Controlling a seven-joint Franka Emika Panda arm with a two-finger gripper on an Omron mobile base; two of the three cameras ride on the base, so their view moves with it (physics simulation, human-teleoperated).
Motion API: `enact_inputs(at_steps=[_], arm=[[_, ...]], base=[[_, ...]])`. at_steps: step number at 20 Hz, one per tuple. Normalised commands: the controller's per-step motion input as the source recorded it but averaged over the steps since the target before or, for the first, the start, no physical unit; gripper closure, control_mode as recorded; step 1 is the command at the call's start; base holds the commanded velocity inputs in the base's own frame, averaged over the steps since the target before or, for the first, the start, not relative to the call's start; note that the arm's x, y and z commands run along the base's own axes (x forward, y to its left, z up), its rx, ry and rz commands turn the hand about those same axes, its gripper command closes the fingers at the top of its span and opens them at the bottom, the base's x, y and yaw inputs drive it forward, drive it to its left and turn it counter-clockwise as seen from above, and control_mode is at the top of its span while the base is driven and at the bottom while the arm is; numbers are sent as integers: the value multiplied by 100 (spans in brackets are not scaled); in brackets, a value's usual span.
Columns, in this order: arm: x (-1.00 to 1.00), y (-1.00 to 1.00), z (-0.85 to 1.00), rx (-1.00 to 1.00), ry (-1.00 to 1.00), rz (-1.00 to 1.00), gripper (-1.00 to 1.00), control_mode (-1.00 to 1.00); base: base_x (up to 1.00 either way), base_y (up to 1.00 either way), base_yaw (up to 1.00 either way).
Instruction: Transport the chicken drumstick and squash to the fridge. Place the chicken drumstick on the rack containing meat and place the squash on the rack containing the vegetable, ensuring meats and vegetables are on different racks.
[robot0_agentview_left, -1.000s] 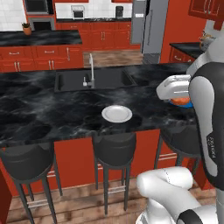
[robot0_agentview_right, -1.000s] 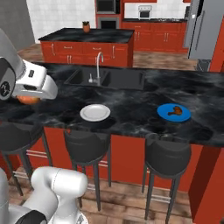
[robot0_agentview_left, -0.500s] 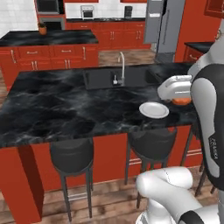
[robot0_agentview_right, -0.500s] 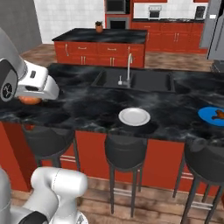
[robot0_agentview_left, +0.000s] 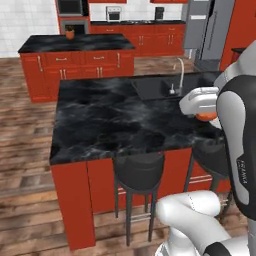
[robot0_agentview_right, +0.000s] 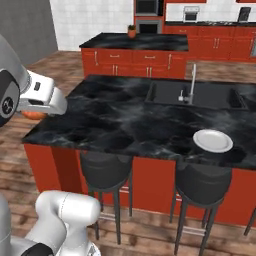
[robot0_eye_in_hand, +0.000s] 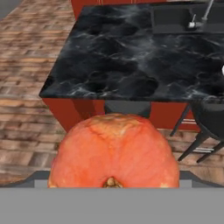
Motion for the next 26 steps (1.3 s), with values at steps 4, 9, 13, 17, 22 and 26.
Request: enact_inputs(at_steps=[4,9,13,17,22,26], arm=[[0,0,0,0,0,0,100,100],[0,0,0,0,0,0,100,100],[0,0,0,0,0,0,100,100],[0,0,0,0,0,0,100,100],[0,0,0,0,0,0,100,100],[0,0,0,0,0,0,100,100]], base=[[-27,100,0],[1,100,0],[11,100,0],[34,100,-3],[85,100,-15],[100,100,-21]])
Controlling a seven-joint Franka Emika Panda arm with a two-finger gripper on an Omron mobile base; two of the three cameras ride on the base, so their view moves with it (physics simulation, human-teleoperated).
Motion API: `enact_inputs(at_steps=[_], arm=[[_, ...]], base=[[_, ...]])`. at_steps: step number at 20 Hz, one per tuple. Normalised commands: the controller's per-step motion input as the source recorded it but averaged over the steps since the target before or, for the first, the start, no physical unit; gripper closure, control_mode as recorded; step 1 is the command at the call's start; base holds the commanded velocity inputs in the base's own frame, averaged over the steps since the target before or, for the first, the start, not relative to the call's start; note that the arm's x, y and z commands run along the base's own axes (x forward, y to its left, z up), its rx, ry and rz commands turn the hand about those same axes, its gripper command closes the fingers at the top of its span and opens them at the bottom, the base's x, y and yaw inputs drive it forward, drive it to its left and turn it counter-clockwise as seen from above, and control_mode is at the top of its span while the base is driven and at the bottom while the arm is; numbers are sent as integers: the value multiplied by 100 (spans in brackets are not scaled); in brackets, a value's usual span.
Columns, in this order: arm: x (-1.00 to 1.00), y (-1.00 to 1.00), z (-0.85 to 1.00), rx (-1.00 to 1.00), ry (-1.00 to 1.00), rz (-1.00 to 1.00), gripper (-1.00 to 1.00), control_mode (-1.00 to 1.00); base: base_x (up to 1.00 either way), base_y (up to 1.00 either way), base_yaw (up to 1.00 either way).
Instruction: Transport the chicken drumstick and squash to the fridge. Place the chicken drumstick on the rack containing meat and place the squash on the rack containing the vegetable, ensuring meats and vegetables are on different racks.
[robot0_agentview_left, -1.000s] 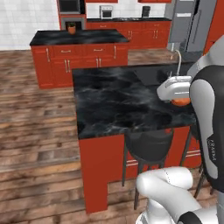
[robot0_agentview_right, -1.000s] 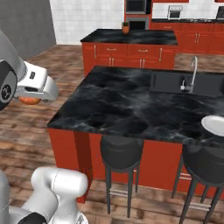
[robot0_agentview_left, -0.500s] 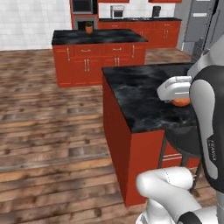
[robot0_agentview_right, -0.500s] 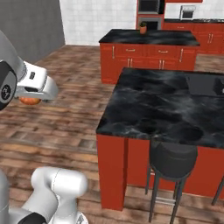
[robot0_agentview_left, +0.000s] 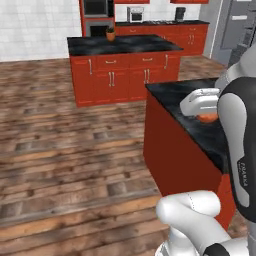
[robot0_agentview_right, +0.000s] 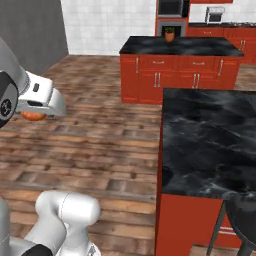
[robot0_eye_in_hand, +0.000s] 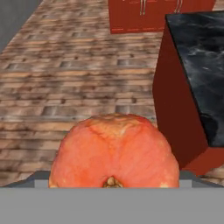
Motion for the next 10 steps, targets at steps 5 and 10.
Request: enact_inputs(at_steps=[5,10], arm=[[0,0,0,0,0,0,100,100],[0,0,0,0,0,0,100,100]], base=[[100,100,-31],[100,100,-37]])
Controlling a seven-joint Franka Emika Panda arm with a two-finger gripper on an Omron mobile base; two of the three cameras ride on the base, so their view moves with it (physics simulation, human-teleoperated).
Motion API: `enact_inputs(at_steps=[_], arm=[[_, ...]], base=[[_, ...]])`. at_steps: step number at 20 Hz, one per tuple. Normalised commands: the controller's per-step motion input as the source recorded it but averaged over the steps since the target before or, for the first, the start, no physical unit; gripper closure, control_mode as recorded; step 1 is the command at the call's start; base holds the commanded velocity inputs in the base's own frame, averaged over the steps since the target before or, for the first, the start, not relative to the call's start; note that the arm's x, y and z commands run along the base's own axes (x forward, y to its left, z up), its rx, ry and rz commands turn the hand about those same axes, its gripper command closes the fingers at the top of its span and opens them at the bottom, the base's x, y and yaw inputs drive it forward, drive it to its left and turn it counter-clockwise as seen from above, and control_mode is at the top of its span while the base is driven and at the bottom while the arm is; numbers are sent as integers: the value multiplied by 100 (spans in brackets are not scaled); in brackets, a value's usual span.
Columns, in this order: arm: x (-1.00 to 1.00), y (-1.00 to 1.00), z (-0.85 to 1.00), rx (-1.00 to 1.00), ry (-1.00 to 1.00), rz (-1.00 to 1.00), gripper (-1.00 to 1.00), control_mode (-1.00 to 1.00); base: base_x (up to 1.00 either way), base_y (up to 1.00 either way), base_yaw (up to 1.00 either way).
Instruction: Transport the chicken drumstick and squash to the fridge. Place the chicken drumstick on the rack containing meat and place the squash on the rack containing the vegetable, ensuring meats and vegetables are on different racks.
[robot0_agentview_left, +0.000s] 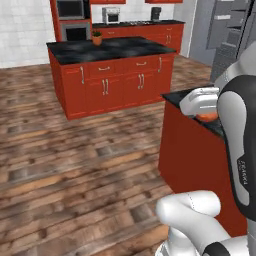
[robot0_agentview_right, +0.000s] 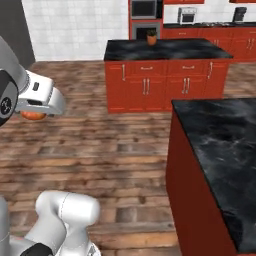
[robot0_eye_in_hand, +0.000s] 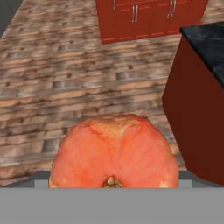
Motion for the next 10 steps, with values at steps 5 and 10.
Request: enact_inputs(at_steps=[5,10], arm=[[0,0,0,0,0,0,100,100],[0,0,0,0,0,0,100,100]], base=[[100,100,-42],[100,100,-38]])
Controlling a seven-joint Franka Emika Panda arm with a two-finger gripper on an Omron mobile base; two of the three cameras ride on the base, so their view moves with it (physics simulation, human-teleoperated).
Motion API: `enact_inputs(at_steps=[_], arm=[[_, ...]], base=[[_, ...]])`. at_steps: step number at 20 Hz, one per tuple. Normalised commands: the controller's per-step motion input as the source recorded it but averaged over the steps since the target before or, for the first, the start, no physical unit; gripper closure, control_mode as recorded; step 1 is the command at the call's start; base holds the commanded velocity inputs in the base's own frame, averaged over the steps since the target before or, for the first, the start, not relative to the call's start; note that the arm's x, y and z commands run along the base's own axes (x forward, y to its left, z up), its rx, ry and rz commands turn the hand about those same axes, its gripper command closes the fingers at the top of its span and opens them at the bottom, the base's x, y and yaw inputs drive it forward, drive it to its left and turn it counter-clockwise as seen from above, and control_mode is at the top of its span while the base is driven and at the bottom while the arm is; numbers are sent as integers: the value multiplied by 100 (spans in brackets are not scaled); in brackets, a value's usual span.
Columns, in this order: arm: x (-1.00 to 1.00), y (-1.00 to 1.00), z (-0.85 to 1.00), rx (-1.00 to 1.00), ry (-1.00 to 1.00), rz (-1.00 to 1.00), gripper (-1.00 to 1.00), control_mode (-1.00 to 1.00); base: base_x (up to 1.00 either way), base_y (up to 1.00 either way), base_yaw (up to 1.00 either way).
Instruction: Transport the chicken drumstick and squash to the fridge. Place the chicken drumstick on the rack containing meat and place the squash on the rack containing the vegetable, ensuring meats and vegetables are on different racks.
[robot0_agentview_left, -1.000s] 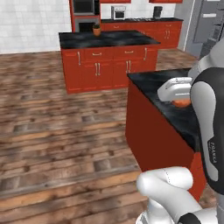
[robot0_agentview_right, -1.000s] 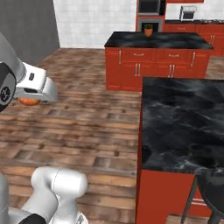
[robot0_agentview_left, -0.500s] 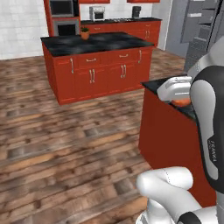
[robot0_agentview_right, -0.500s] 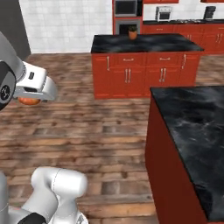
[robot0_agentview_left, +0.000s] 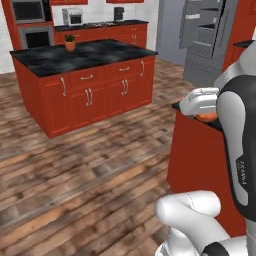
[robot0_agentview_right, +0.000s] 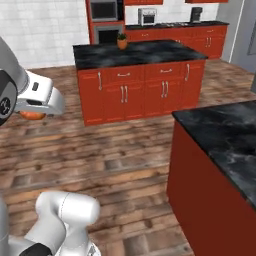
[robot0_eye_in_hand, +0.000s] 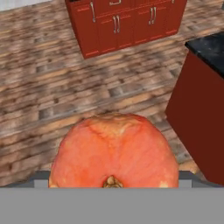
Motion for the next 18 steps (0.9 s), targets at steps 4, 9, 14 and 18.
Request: enact_inputs(at_steps=[4,9,14,18], arm=[[0,0,0,0,0,0,100,100],[0,0,0,0,0,0,100,100],[0,0,0,0,0,0,100,100],[0,0,0,0,0,0,100,100]], base=[[100,92,-33],[100,81,-35],[100,81,-38],[100,83,-39]])
